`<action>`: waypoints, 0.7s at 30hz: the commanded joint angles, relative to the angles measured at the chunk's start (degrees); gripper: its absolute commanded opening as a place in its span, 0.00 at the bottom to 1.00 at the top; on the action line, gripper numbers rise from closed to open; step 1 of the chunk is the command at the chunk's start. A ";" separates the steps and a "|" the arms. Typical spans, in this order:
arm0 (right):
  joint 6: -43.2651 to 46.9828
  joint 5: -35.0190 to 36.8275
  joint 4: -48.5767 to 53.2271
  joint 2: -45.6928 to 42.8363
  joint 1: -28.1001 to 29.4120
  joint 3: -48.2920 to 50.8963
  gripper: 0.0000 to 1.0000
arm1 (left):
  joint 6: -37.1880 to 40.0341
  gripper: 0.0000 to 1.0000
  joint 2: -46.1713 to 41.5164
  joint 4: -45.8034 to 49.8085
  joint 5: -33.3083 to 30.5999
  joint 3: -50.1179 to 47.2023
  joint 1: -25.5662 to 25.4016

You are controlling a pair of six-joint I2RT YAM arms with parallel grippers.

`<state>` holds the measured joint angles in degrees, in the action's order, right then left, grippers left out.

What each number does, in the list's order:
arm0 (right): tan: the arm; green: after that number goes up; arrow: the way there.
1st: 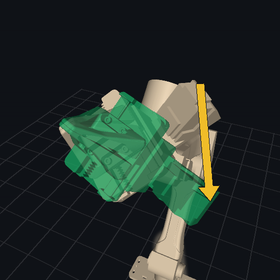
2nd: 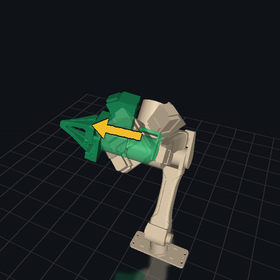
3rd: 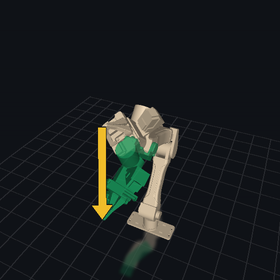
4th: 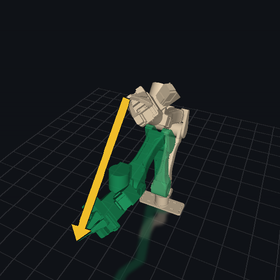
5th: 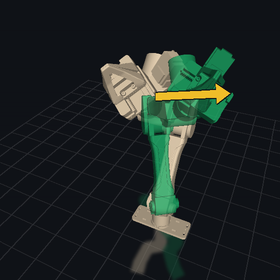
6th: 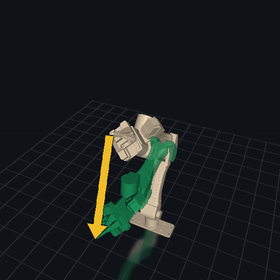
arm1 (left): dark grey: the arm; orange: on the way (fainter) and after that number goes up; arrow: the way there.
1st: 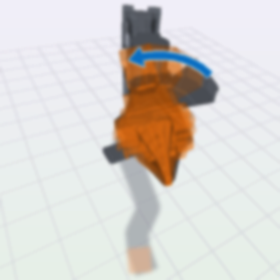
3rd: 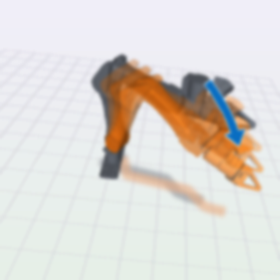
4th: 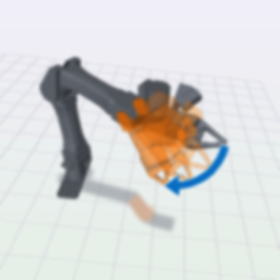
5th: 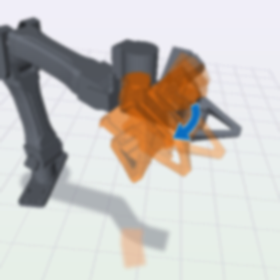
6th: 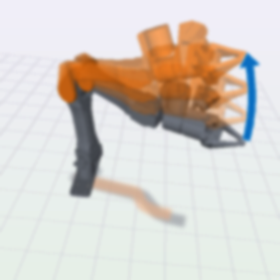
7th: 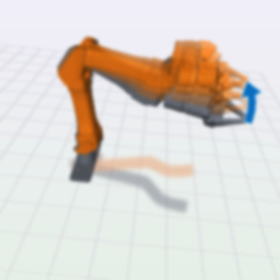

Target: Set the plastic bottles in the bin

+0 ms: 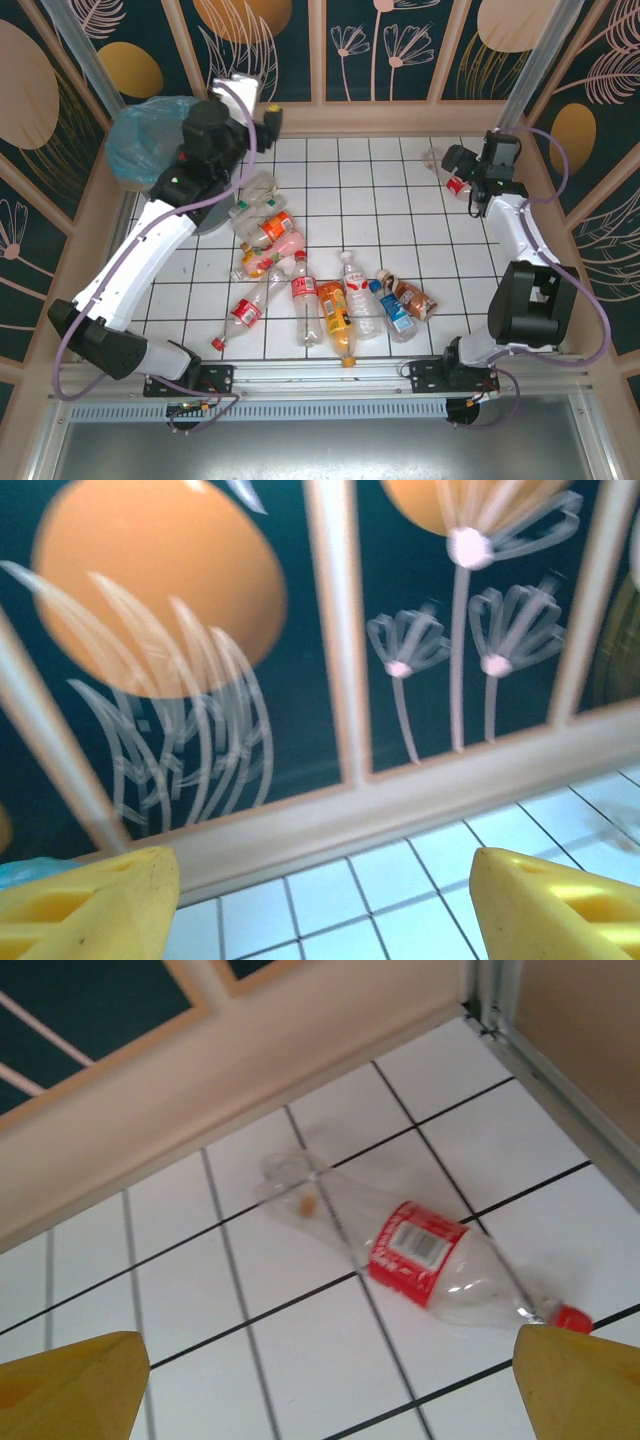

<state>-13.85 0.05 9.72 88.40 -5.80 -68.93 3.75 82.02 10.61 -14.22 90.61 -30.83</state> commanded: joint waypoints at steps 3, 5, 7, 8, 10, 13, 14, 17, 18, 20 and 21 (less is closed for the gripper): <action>7.51 0.35 1.98 11.54 -0.44 -7.46 0.97 | 1.95 0.77 2.40 -0.10 8.22 -3.48 -4.14; 9.77 0.56 4.49 17.37 -0.39 -12.95 0.98 | -0.22 0.77 3.42 -0.43 11.89 -4.80 -5.00; 11.37 2.67 6.90 22.61 -0.44 -18.14 0.99 | -1.78 0.77 4.08 -1.21 13.60 -6.22 -5.77; 12.15 3.21 8.08 25.37 -0.43 -20.81 0.99 | -2.50 0.77 4.33 -1.74 14.09 -7.07 -6.02; 13.70 4.22 10.49 29.80 -0.18 -26.01 0.99 | -3.79 0.77 4.42 -3.27 14.25 -9.02 -6.09; 16.10 6.14 14.35 36.20 0.37 -33.67 0.99 | -5.14 0.77 4.29 -5.59 14.65 -11.93 -6.09; 17.03 6.23 15.81 37.97 0.59 -36.07 0.99 | -5.49 0.77 4.42 -5.98 14.87 -12.41 -6.16; 18.96 5.86 21.34 43.26 1.39 -42.76 0.99 | -5.99 0.77 4.96 -6.22 15.10 -12.70 -6.22; 19.39 5.99 22.79 44.44 1.70 -44.24 0.99 | -6.09 0.77 5.08 -6.22 15.02 -12.58 -6.18; 20.19 6.42 24.77 46.34 2.41 -45.75 0.99 | -6.34 0.77 5.34 -6.39 14.85 -12.56 -6.22; 20.33 6.53 25.04 46.73 2.63 -45.73 0.99 | -6.40 0.77 5.35 -6.46 14.83 -12.67 -6.23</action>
<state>3.79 4.97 27.97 133.01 -4.38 -112.46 -1.17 86.85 7.18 -0.27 78.15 -36.77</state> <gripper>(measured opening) 0.990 0.773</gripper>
